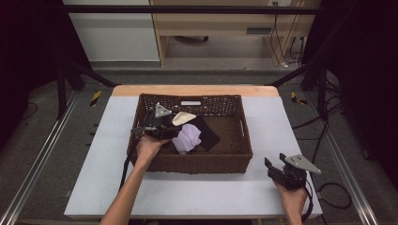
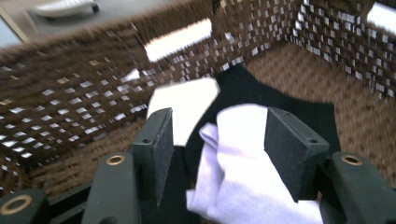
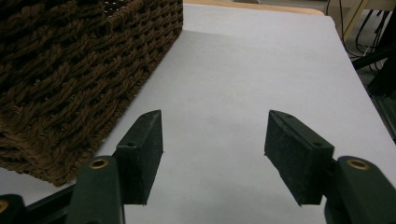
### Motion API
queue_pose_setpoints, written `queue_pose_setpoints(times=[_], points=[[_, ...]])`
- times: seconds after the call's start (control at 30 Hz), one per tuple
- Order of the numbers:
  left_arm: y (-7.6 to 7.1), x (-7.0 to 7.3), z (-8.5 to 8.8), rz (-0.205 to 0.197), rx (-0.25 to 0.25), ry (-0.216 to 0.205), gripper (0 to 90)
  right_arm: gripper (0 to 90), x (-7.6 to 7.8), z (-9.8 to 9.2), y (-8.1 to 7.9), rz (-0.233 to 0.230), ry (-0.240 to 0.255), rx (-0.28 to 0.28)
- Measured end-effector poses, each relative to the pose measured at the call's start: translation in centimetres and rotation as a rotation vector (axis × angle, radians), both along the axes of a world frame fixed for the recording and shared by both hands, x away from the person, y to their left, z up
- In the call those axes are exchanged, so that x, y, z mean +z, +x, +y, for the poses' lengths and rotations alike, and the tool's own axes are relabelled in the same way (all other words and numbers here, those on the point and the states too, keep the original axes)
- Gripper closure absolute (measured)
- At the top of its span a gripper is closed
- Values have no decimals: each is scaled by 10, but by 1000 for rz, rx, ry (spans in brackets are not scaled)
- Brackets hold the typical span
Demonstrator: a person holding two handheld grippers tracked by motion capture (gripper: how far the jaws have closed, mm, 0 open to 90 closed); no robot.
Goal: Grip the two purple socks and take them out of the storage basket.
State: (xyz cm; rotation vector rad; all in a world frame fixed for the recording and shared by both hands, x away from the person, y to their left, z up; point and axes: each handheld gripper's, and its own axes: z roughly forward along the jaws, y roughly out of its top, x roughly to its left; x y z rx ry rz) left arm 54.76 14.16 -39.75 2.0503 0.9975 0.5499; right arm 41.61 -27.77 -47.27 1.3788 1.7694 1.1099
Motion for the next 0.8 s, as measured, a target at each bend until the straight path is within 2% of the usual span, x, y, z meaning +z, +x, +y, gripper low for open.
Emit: queue_pose_setpoints(times=[0.17, 0.33, 0.53, 0.67, 0.8], points=[[2, -5, -5, 45, -22, 55, 447, 373, 0, 0, 0, 2, 2, 3], [7, -10, -11, 112, -41, 109, 469, 374, -1, 1, 1, 5, -8, 7], [8, -16, -21, 142, -75, 202, 527, 374, -1, 1, 0, 3, -9, 8], [9, -19, -26, 180, -95, 242, 669, 376, -1, 1, 0, 6, -8, 8], [10, -18, -24, 210, -107, 225, 834, 382, -1, 1, 0, 6, -9, 10]])
